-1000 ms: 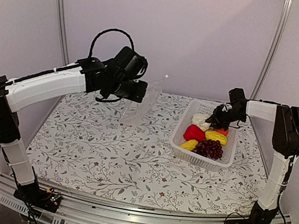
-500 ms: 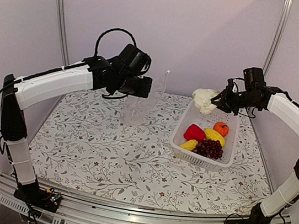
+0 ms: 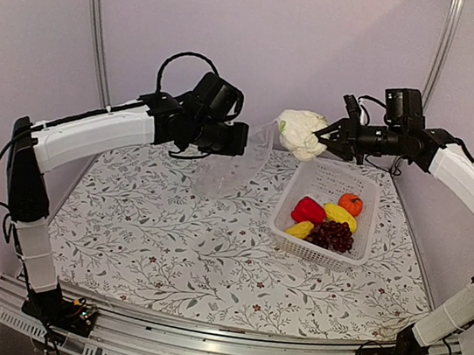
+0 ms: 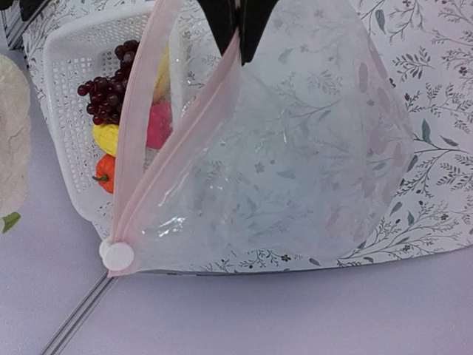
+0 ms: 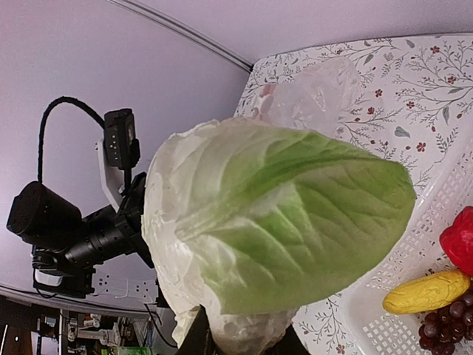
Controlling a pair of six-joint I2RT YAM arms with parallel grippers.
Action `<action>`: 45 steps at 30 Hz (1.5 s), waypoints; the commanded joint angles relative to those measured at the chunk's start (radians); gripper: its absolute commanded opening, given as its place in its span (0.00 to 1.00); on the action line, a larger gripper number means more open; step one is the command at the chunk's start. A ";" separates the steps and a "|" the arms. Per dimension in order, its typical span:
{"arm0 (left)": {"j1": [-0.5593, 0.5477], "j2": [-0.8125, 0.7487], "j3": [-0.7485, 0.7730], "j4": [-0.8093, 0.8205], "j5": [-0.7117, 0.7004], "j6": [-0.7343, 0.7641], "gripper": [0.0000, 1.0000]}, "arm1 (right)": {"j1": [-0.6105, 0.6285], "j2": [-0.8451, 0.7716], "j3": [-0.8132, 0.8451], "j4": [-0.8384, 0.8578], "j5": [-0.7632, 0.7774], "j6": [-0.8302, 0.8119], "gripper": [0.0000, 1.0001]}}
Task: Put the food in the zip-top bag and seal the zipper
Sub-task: Place the fake vegetable in the zipper food storage bag.
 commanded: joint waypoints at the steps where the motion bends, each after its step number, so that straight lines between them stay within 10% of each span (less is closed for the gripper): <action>1: 0.015 0.026 0.019 0.035 0.054 -0.048 0.00 | 0.052 0.007 0.013 0.118 -0.087 0.033 0.00; 23: 0.018 -0.064 -0.061 0.193 0.175 -0.158 0.00 | 0.111 0.137 -0.011 -0.059 0.052 -0.020 0.00; 45: 0.013 0.035 0.006 0.208 0.256 -0.157 0.00 | 0.227 0.475 0.565 -0.494 0.254 -0.102 0.04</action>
